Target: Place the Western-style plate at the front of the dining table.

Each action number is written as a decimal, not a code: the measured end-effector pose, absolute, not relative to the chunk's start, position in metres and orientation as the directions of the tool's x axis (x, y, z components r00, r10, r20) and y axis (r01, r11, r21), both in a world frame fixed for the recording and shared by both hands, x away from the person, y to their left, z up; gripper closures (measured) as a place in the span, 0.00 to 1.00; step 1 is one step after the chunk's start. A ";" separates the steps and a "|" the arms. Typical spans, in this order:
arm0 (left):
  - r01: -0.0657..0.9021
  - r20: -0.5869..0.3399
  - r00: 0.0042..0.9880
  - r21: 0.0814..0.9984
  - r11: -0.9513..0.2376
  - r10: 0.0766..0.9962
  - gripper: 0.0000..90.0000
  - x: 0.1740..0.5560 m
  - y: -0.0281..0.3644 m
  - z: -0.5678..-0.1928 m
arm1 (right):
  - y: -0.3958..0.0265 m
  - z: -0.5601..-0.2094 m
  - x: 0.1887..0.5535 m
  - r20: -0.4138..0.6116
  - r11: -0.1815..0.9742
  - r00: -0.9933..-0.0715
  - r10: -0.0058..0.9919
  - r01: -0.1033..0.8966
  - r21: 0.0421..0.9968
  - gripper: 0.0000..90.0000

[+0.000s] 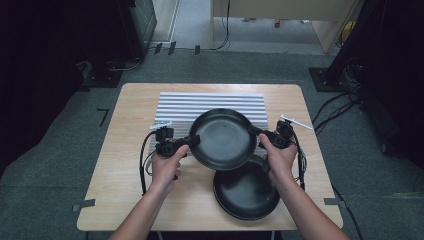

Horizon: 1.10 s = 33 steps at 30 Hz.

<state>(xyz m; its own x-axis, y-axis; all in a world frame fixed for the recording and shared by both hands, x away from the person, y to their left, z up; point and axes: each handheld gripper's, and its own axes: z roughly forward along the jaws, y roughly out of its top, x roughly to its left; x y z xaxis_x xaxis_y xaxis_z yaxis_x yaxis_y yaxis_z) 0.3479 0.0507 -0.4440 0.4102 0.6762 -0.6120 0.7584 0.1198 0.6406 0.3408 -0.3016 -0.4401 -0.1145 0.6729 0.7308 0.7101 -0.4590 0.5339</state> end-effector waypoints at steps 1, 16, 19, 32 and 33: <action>0.759 -0.611 0.406 0.639 0.122 0.679 0.79 0.351 0.052 -0.444 | -0.300 -0.441 0.344 0.728 -0.457 -0.113 0.676 0.711 0.535 0.93; 0.786 -0.592 0.323 0.602 0.138 0.739 0.79 0.403 0.058 -0.460 | -0.282 -0.468 0.405 0.725 -0.464 -0.046 0.687 0.740 0.487 0.92; 0.797 -0.608 0.286 0.580 0.169 0.741 0.79 0.415 0.063 -0.466 | -0.276 -0.473 0.416 0.718 -0.460 -0.041 0.695 0.742 0.488 0.92; 0.827 -0.629 0.193 0.518 0.220 0.753 0.81 0.453 0.072 -0.491 | -0.255 -0.499 0.451 0.699 -0.488 0.044 0.714 0.748 0.451 0.90; 0.827 -0.627 0.188 0.516 0.223 0.756 0.81 0.455 0.072 -0.493 | -0.254 -0.501 0.453 0.698 -0.492 0.052 0.714 0.747 0.447 0.90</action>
<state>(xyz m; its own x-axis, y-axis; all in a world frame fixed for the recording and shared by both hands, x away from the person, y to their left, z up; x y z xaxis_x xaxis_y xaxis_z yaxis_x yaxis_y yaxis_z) 0.4552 0.0724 -0.4930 0.1877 0.7557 -0.6275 0.8272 0.2229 0.5159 0.4528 -0.2540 -0.5007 0.0520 0.7142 0.6980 0.7473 -0.4915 0.4472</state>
